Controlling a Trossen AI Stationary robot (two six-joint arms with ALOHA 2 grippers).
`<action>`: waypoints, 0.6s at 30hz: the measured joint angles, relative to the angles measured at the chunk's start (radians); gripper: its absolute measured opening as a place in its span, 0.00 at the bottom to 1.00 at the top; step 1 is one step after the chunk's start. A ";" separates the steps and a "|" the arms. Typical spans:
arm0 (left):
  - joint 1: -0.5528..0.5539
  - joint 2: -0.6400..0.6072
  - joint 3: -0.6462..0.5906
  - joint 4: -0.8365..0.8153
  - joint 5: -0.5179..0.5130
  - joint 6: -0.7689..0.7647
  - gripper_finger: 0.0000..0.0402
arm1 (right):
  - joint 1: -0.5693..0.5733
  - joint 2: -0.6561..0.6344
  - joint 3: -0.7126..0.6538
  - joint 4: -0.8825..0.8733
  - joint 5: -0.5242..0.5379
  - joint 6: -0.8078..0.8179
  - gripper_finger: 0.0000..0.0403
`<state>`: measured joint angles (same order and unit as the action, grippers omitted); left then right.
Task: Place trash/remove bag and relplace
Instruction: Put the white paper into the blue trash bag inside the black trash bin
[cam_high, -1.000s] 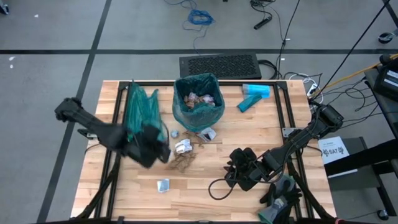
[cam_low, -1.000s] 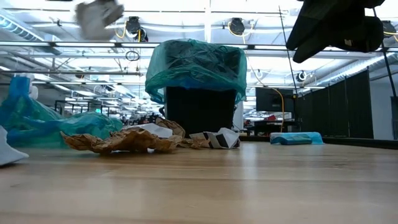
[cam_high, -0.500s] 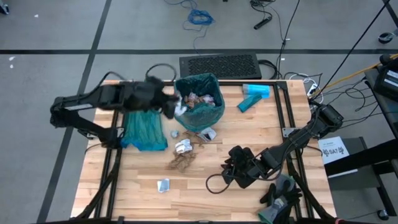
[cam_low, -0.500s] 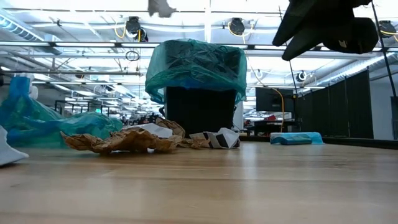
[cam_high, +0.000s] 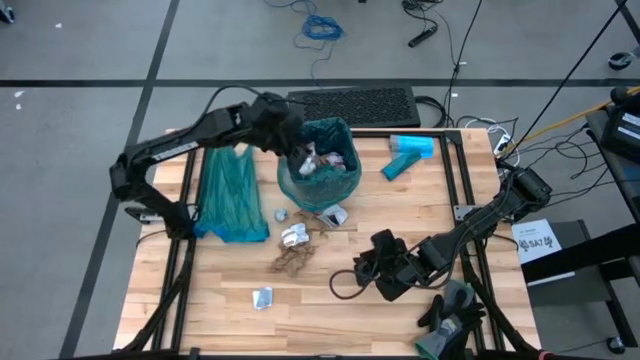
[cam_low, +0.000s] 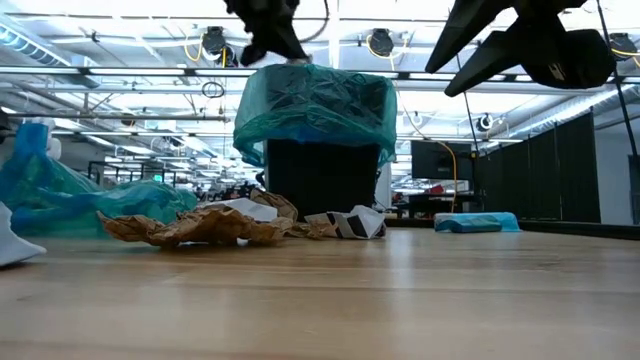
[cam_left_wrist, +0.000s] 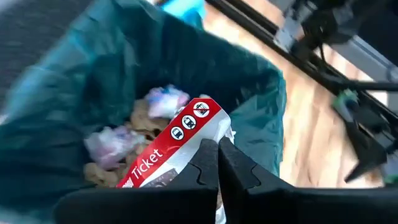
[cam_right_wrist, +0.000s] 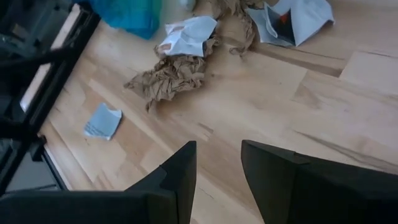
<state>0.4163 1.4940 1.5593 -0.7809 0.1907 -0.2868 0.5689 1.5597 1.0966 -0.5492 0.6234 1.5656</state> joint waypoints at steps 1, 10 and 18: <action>0.007 0.012 0.000 0.012 0.019 0.008 0.03 | 0.000 0.000 0.000 0.000 0.010 0.015 0.30; 0.030 0.021 0.000 0.172 0.122 0.059 0.23 | 0.000 0.000 0.000 0.006 0.038 0.077 0.30; 0.042 -0.019 0.000 0.056 0.202 0.057 0.33 | -0.001 0.000 0.000 0.010 0.037 0.070 0.30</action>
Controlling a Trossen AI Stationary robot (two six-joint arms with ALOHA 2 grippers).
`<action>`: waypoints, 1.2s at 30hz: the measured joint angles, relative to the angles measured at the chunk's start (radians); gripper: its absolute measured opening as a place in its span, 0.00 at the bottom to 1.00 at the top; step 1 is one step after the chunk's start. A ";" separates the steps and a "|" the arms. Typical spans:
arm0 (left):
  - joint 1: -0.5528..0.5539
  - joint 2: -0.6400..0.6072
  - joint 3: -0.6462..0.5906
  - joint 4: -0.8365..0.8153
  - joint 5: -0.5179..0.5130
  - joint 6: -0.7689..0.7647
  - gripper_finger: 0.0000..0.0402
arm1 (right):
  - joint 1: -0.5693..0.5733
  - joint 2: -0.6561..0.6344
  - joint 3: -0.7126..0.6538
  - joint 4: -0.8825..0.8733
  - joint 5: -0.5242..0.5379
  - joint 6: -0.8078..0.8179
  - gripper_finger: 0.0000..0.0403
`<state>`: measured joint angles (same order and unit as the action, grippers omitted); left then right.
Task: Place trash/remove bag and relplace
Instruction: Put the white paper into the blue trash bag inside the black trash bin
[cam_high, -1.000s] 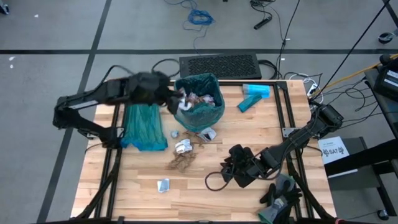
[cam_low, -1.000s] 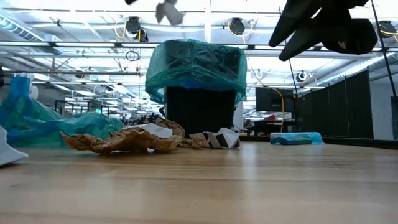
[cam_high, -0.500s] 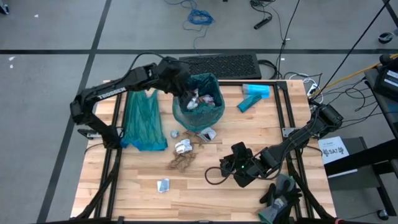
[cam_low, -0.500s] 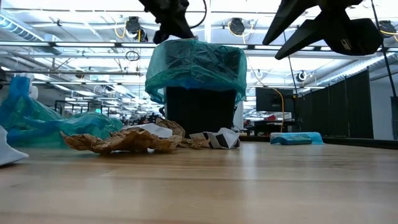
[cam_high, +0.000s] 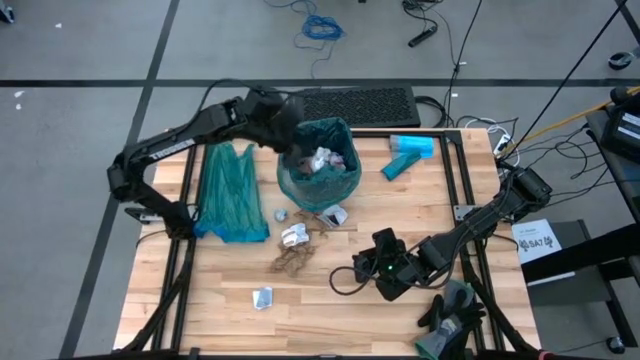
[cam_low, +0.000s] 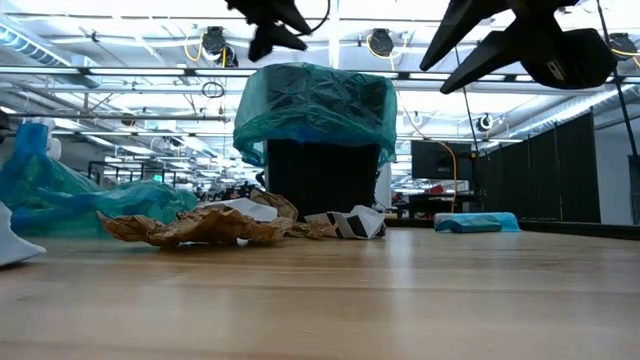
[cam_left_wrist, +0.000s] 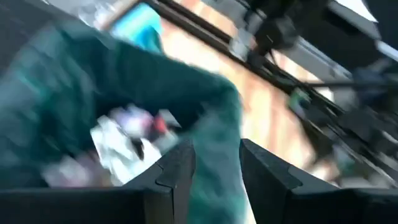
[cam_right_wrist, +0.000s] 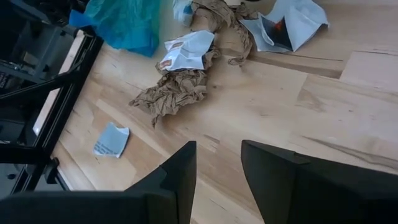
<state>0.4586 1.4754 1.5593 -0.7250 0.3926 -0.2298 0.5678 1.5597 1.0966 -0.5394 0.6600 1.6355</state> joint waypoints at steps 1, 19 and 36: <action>-0.005 -0.016 0.000 -0.041 0.011 0.000 0.33 | -0.004 0.000 0.000 0.007 -0.002 -0.012 0.30; -0.470 -0.310 -0.145 -0.438 -0.313 -0.313 0.33 | -0.122 0.000 0.000 0.252 -0.217 -0.450 0.30; -1.039 -0.205 -0.522 -0.133 -0.537 -1.293 0.33 | -0.086 0.000 0.000 0.250 -0.249 -0.500 0.30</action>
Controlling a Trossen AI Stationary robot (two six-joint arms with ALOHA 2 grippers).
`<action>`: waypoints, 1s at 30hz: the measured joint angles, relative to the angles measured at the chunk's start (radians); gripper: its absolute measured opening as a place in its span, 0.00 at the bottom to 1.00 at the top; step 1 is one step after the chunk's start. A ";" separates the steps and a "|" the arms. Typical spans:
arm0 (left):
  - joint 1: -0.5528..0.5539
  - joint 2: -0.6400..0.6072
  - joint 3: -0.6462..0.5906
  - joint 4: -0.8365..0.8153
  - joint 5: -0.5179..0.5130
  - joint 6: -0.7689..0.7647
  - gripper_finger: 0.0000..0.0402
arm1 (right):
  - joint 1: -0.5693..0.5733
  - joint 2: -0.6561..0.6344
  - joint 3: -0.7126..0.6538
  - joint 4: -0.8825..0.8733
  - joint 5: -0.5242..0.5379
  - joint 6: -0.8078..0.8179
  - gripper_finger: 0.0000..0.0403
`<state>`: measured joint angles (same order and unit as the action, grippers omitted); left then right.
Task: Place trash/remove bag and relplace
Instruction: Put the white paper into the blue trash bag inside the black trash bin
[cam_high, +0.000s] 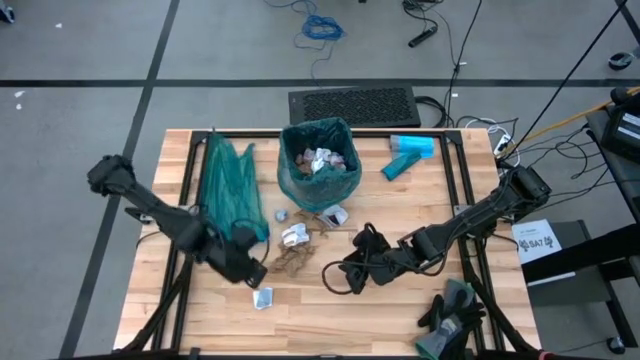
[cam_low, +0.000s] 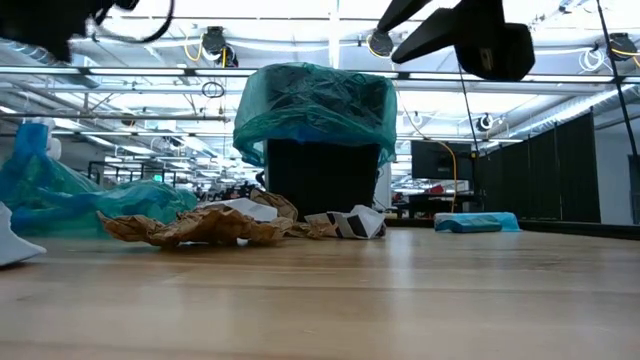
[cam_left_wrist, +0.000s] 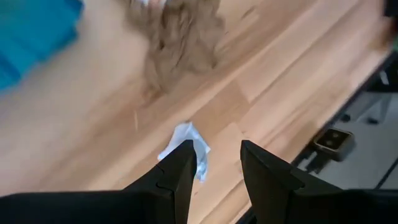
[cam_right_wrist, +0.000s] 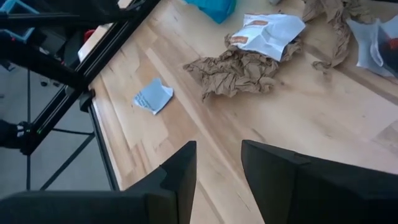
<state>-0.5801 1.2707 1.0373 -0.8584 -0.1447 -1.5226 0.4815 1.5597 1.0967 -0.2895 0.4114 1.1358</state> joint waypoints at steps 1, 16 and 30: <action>-0.017 0.012 -0.023 0.028 -0.005 -0.042 0.33 | 0.006 0.000 0.000 0.000 0.000 0.000 0.30; -0.109 0.267 -0.150 0.396 -0.004 -0.364 0.33 | 0.095 0.000 0.000 -0.001 -0.052 -0.008 0.30; -0.115 0.263 -0.124 0.432 -0.066 -0.410 0.33 | 0.151 0.000 0.000 -0.032 -0.052 0.012 0.30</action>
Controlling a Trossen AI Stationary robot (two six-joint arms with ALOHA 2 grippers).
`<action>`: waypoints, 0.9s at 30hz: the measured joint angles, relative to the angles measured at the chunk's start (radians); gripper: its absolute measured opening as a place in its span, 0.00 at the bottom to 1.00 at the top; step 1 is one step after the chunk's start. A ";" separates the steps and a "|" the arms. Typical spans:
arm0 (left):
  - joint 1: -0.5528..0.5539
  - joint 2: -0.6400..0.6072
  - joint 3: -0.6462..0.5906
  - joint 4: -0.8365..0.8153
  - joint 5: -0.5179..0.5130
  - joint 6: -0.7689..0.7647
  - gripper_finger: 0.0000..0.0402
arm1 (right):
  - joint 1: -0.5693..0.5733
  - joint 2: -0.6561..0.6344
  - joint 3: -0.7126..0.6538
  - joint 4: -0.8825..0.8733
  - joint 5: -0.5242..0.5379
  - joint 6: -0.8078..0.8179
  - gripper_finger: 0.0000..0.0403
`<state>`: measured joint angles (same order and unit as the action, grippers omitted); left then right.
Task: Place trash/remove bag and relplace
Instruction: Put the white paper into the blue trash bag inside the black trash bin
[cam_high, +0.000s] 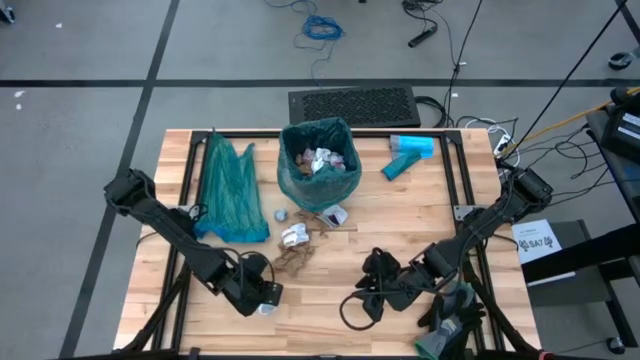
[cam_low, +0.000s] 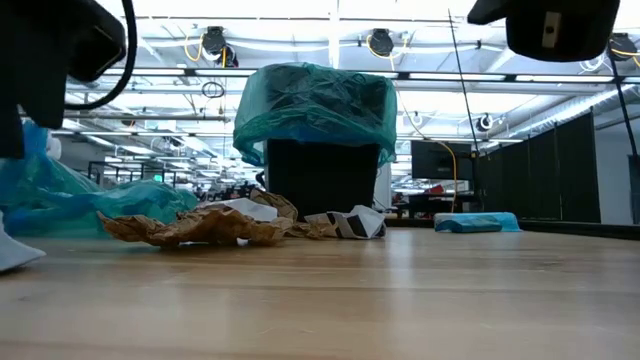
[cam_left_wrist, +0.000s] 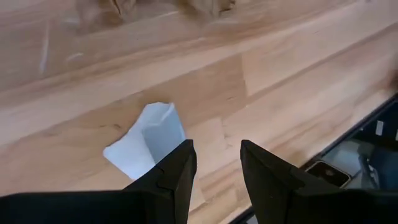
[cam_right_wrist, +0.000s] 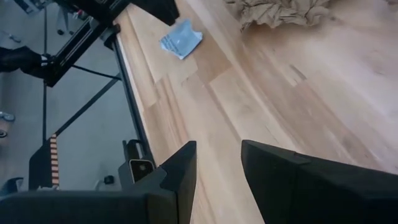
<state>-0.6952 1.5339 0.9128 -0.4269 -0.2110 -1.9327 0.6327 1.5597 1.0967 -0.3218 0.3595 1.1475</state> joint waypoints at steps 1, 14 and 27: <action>0.000 0.000 0.000 -0.010 0.008 -0.004 0.33 | -0.001 0.000 0.000 0.001 0.000 -0.003 0.30; -0.001 0.008 -0.002 -0.059 0.102 -0.051 0.33 | -0.005 0.000 0.000 -0.004 0.005 -0.008 0.30; 0.002 0.052 -0.004 -0.032 0.107 -0.051 0.33 | -0.012 0.000 0.000 -0.005 0.014 -0.012 0.30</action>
<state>-0.6933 1.5863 0.9089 -0.4592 -0.1043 -1.9837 0.6210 1.5597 1.0968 -0.3267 0.3733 1.1358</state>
